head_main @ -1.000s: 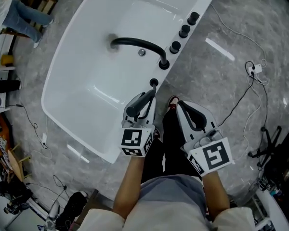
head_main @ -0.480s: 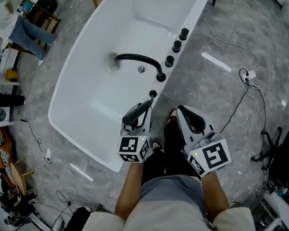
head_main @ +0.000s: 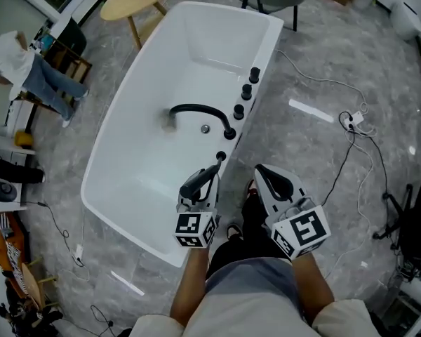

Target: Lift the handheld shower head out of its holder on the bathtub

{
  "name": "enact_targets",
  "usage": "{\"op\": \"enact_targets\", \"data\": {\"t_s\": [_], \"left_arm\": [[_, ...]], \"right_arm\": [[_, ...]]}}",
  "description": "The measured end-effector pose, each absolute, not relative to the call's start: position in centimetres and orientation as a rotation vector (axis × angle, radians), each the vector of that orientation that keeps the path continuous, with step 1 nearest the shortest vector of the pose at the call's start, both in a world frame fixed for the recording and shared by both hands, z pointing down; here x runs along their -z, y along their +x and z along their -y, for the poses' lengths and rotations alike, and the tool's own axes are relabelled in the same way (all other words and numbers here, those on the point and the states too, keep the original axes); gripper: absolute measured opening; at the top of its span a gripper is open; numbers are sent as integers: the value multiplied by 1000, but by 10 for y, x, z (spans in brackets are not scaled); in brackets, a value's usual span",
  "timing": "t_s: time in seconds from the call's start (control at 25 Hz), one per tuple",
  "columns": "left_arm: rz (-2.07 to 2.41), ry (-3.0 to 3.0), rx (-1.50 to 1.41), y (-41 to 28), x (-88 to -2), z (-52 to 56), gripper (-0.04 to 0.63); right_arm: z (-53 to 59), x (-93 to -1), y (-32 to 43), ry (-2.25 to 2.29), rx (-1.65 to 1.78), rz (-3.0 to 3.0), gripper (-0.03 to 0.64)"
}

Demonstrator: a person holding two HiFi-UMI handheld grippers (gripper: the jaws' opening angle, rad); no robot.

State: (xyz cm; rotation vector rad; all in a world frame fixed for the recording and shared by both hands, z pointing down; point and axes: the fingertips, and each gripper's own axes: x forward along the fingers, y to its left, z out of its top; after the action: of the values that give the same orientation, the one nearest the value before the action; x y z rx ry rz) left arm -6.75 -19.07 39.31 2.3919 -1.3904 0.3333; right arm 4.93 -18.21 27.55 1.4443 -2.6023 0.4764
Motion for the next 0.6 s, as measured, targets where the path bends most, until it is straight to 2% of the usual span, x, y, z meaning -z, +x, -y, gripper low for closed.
{"op": "enact_targets", "data": {"t_s": [0.6], "left_arm": [[1360, 2509, -262, -66, -322, 149, 140]], "right_arm": [[124, -214, 60, 1509, -337, 2601, 20]]}}
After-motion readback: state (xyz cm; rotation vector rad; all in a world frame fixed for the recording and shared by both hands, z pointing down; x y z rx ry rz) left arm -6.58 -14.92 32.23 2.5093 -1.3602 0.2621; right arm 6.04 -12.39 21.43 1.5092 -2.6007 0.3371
